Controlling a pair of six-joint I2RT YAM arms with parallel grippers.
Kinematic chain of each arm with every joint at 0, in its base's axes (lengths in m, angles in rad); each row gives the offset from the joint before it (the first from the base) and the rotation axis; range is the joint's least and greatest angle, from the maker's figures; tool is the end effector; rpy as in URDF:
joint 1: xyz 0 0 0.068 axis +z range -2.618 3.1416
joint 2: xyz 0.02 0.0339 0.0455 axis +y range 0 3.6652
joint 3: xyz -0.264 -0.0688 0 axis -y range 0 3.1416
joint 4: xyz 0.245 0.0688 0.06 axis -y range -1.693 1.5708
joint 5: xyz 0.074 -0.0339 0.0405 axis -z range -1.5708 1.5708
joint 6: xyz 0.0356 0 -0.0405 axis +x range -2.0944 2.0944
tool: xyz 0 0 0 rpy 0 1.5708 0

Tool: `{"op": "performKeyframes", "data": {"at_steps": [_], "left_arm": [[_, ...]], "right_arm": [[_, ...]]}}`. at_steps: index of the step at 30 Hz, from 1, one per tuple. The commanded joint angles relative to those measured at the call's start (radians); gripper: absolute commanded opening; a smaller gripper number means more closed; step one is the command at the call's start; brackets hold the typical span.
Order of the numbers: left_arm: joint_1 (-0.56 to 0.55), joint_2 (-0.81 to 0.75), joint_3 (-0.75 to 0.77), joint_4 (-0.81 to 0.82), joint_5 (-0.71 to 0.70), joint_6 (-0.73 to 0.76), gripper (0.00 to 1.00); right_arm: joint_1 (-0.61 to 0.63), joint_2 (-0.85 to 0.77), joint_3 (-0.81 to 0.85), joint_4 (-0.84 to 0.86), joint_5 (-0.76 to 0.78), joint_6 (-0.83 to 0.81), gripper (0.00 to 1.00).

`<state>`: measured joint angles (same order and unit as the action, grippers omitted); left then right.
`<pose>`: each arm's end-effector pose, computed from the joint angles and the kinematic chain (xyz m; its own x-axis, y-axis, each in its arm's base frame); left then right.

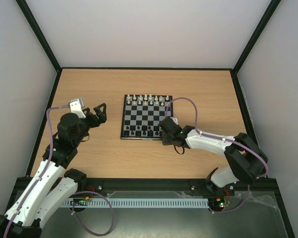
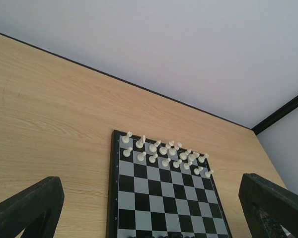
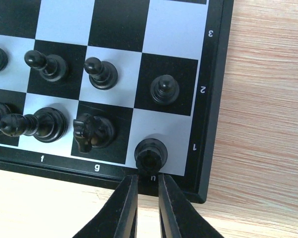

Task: Set up the chess pieces on the board
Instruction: Adjust the chess piece on the chessboard, then reset both arms

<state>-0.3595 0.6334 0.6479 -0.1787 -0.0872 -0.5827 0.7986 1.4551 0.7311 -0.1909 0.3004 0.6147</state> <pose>0.1502 -0.0531 0.3154 -0.2764 -0.4818 -0.8316 0.1413 0.8355 -0.5310 0.2020 0.1923 0.1728 -0.7738 -0.0049 -0.6335 -0.1373 0.9775 0.1601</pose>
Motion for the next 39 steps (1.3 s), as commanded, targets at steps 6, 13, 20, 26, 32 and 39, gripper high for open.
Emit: {"op": "performKeyframes", "data": {"at_steps": [6,13,20,26,32,39], "left_arm": [[-0.002,-0.012,-0.003,-0.005,-0.011,0.015,0.99],[-0.003,-0.013,-0.002,-0.007,-0.009,0.016,1.0],[-0.003,-0.014,-0.004,-0.005,-0.008,0.017,0.99],[-0.002,-0.015,-0.005,-0.004,-0.008,0.017,0.99],[-0.002,-0.008,-0.004,-0.002,-0.009,0.015,1.0],[-0.001,-0.006,-0.007,0.008,-0.015,0.006,0.99]], "right_arm": [[-0.004,0.019,0.044,-0.01,0.054,0.015,0.14],[-0.016,0.029,0.048,-0.016,0.065,0.015,0.14],[-0.018,0.019,0.047,-0.023,0.059,0.015,0.14],[-0.018,-0.032,0.034,-0.035,0.021,0.015,0.22],[-0.019,-0.117,0.019,-0.062,-0.005,0.013,0.35],[-0.019,-0.228,0.014,-0.087,0.006,0.008,0.77]]}}
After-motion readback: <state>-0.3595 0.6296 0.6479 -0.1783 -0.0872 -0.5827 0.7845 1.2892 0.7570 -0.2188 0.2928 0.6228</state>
